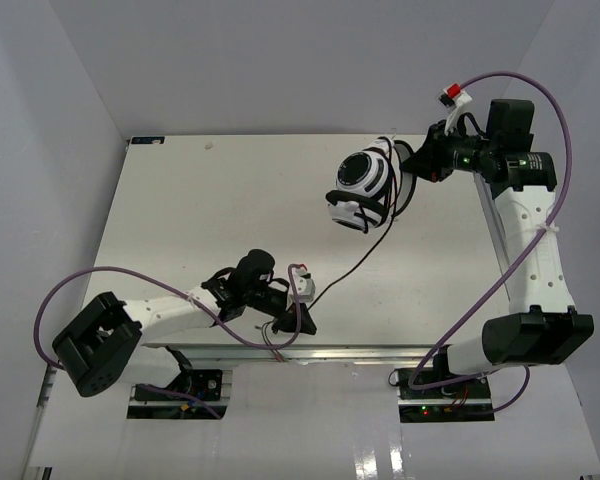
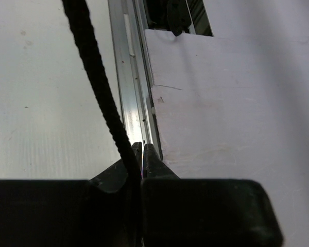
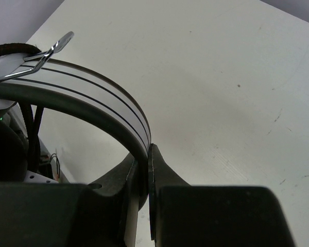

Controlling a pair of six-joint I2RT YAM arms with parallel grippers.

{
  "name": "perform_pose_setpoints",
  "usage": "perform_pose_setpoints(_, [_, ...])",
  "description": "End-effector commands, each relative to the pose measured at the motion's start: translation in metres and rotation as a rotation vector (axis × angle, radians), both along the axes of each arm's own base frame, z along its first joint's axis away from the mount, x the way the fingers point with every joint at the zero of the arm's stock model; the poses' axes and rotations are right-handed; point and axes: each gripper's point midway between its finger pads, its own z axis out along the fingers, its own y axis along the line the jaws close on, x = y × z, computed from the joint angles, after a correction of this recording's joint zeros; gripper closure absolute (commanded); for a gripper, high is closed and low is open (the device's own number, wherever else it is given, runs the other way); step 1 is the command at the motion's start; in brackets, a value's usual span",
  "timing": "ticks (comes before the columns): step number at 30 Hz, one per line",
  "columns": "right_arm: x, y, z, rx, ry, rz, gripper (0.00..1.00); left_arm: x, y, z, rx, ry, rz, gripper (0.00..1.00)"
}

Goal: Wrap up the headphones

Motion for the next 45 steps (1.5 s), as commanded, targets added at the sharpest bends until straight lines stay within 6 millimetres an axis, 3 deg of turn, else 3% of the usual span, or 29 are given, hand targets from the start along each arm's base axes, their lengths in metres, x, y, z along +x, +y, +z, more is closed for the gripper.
perform_pose_setpoints(1, [0.011, -0.001, 0.028, 0.053, -0.048, -0.048, 0.92, -0.008, -0.009, 0.010, -0.018, -0.059, -0.060, 0.91])
perform_pose_setpoints(7, [0.002, -0.004, 0.030, 0.061, -0.061, -0.034, 0.92, -0.004, -0.005, 0.011, -0.022, -0.105, -0.018, 0.98])
perform_pose_setpoints(13, [-0.023, -0.004, 0.042, 0.057, -0.111, 0.025, 0.92, 0.028, 0.007, 0.029, -0.084, -0.141, 0.117, 0.99])
perform_pose_setpoints(18, [-0.047, 0.004, 0.042, 0.064, -0.126, 0.116, 0.92, 0.050, 0.018, 0.044, -0.141, -0.128, 0.179, 0.95])
perform_pose_setpoints(27, [-0.093, 0.021, 0.029, 0.090, -0.126, 0.313, 0.92, 0.087, 0.008, 0.047, -0.140, -0.116, 0.222, 0.80])
perform_pose_setpoints(31, [-0.105, 0.028, 0.016, 0.024, -0.138, 0.342, 0.92, 0.111, 0.006, 0.058, -0.152, -0.122, 0.257, 0.75])
perform_pose_setpoints(36, [-0.104, 0.022, -0.019, -0.135, -0.171, 0.294, 0.92, 0.128, 0.013, 0.093, -0.222, -0.104, 0.287, 0.76])
perform_pose_setpoints(38, [-0.102, 0.020, -0.035, -0.176, -0.160, 0.276, 0.92, 0.129, 0.014, 0.103, -0.233, -0.094, 0.282, 0.80])
perform_pose_setpoints(41, [-0.102, 0.023, -0.047, -0.197, -0.150, 0.272, 0.92, 0.128, 0.014, 0.109, -0.234, -0.086, 0.271, 0.93])
perform_pose_setpoints(44, [-0.098, 0.027, -0.049, -0.192, -0.143, 0.257, 0.92, 0.120, 0.014, 0.107, -0.226, -0.037, 0.241, 0.94])
perform_pose_setpoints(45, [-0.095, 0.027, -0.047, -0.189, -0.136, 0.242, 0.92, 0.116, 0.015, 0.107, -0.229, -0.024, 0.225, 0.89])
